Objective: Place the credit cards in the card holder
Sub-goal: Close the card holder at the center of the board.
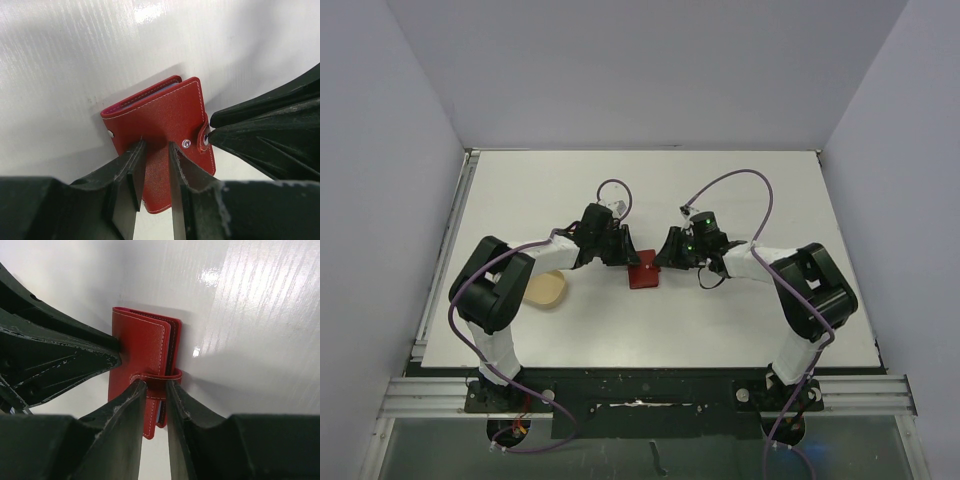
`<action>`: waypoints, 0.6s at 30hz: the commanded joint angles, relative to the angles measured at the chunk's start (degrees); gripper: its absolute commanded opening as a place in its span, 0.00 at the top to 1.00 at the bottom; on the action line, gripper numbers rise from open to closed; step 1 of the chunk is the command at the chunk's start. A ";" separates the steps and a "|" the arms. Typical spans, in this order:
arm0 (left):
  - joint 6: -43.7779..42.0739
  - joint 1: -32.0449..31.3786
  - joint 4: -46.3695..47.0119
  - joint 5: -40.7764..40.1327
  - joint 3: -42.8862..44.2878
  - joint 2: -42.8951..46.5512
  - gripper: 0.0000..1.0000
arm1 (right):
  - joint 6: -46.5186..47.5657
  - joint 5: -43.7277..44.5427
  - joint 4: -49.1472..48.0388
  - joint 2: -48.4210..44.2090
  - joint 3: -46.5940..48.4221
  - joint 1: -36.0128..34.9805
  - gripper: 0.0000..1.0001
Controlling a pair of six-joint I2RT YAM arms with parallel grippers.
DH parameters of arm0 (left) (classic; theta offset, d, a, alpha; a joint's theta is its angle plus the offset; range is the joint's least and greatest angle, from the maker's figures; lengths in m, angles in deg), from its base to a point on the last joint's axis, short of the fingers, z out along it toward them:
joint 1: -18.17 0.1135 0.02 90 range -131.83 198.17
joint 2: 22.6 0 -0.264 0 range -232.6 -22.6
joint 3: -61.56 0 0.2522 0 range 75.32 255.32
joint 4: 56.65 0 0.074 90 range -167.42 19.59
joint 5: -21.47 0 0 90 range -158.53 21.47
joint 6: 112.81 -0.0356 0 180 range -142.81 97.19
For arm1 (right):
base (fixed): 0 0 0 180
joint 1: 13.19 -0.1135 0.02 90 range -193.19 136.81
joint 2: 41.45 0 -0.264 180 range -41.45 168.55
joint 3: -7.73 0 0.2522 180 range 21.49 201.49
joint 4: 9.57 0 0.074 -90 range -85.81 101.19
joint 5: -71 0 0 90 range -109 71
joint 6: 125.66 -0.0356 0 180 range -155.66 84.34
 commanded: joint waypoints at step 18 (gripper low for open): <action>-0.95 -0.33 -1.83 -4.19 -0.52 -0.49 0.76 | 2.96 3.68 2.35 -4.95 3.14 -1.70 0.76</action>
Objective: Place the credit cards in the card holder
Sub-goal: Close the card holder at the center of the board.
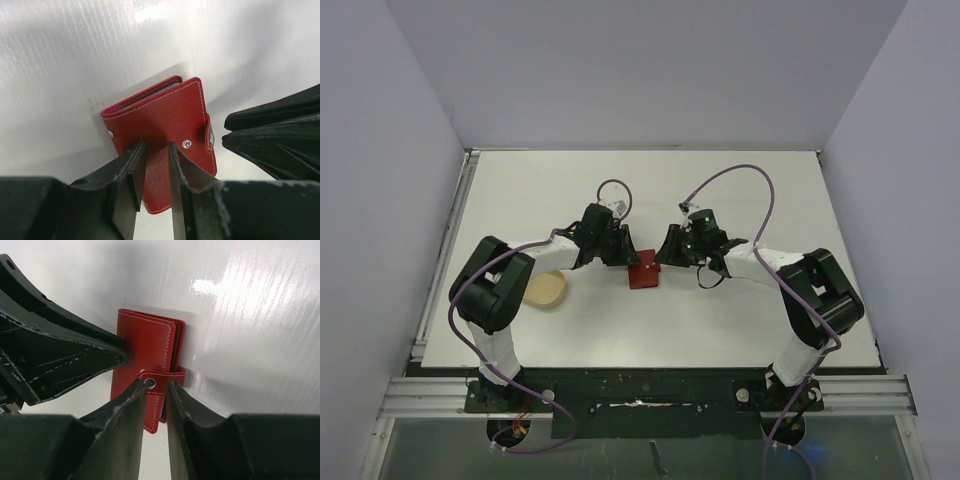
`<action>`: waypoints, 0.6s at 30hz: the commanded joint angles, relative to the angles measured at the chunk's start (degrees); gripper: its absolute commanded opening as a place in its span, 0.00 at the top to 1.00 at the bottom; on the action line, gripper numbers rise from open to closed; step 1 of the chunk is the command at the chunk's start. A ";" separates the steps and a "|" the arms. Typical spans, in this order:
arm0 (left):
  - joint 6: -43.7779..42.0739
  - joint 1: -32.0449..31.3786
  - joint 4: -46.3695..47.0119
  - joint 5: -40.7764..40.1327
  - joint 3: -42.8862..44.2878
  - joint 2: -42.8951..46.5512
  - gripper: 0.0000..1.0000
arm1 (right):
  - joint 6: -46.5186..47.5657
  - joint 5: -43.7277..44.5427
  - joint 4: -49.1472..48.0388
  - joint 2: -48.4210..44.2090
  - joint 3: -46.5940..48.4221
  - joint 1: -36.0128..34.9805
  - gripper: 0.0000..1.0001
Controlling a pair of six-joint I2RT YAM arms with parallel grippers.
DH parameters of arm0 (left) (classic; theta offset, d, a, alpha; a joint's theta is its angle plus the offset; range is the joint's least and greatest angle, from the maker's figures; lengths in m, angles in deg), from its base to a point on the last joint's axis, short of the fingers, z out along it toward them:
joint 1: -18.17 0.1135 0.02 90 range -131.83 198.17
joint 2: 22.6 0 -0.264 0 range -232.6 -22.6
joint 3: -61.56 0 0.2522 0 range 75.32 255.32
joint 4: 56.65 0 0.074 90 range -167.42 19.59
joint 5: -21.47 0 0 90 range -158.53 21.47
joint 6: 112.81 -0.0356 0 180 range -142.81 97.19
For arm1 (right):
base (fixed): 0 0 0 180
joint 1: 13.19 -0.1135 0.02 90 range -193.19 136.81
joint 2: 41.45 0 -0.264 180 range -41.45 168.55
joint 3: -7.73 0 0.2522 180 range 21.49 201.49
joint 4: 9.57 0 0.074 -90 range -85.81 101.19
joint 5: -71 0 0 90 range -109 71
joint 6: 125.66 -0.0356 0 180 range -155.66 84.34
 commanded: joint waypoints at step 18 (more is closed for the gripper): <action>-0.70 -0.39 -2.07 -3.70 -0.52 0.00 0.76 | 0.46 -1.56 -2.87 2.15 2.80 -1.68 0.79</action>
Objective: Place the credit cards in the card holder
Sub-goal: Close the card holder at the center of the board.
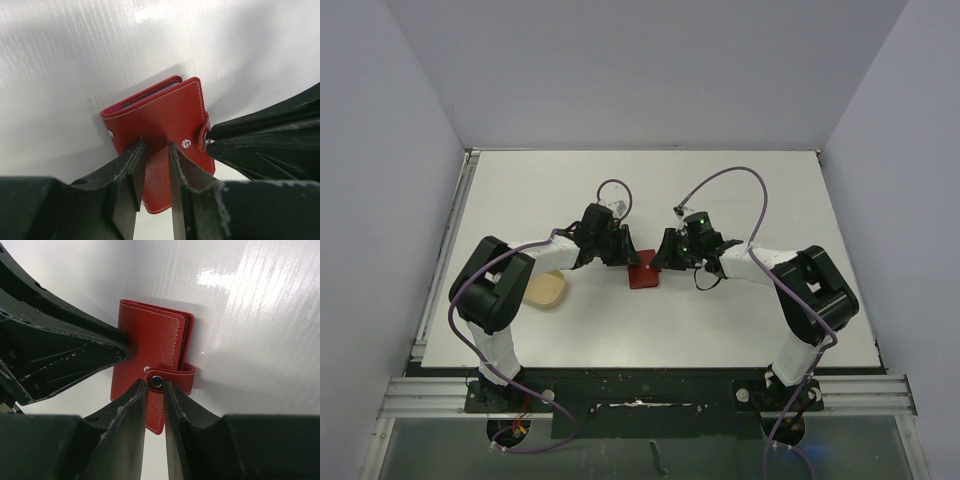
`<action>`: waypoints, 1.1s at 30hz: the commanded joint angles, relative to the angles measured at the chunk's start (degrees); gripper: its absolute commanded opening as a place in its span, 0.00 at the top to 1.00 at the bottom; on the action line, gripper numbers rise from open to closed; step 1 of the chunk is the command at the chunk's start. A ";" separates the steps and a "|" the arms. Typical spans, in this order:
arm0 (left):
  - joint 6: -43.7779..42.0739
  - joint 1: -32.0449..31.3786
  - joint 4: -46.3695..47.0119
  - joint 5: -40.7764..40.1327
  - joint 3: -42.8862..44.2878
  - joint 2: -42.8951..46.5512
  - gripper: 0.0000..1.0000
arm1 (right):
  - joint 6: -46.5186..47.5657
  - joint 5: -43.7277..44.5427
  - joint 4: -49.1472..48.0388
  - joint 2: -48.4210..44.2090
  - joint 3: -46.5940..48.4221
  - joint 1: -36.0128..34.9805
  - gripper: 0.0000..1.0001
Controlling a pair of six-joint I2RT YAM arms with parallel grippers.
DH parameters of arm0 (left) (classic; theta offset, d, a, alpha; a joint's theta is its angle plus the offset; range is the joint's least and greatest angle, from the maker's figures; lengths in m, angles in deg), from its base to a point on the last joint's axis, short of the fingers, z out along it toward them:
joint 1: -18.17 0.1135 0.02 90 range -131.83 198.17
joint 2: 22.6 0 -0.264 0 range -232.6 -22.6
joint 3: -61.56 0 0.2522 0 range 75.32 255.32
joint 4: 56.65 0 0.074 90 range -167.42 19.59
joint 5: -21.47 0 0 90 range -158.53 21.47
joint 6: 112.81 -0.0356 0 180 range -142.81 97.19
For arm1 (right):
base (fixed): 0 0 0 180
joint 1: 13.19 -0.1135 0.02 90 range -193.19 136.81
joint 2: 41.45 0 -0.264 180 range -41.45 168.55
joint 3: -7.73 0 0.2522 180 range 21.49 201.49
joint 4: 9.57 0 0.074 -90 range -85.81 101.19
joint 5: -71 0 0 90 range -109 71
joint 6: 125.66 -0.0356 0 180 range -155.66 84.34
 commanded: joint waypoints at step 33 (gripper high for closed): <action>-0.90 -0.36 -2.75 -3.10 0.19 -0.12 0.76 | 1.86 -5.16 -3.22 4.38 3.88 -1.18 0.80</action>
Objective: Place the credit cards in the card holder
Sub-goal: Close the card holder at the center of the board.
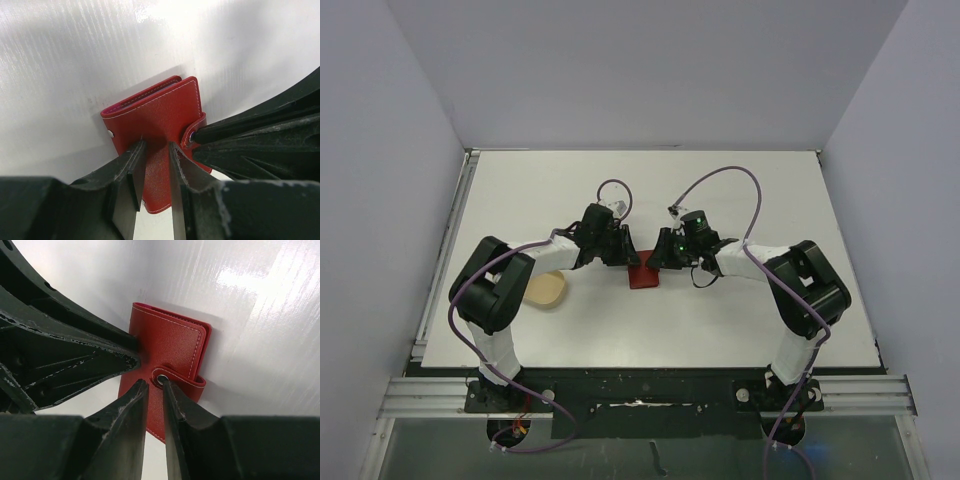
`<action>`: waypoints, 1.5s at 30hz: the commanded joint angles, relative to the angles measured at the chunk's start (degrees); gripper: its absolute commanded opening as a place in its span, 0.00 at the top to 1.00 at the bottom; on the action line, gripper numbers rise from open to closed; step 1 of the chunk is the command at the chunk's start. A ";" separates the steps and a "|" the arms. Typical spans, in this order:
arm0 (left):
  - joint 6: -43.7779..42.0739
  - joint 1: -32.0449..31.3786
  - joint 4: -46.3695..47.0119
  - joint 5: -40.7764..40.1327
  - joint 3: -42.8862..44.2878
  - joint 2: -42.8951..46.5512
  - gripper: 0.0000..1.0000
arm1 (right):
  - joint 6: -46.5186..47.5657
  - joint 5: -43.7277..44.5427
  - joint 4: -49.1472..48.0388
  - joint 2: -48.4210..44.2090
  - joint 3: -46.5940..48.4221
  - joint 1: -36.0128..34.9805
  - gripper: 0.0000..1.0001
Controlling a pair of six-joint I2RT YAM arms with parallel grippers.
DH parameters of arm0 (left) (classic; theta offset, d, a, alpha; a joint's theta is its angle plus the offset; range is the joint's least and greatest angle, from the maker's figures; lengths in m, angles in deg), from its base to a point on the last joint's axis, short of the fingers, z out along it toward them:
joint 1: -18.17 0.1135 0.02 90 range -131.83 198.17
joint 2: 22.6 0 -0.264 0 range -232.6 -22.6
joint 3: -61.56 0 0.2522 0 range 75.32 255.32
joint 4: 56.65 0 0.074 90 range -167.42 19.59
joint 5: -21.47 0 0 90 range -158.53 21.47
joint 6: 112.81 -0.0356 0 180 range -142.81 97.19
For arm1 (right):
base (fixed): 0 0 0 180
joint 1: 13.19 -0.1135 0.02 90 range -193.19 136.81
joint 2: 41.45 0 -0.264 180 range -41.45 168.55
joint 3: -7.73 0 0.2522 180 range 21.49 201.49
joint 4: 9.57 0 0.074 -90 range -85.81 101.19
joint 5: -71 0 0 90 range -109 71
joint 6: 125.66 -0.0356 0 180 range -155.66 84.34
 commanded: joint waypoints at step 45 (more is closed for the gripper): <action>-1.07 -0.78 -3.39 -4.32 0.09 -0.48 0.76 | 3.73 3.05 6.06 0.75 6.33 -1.33 0.79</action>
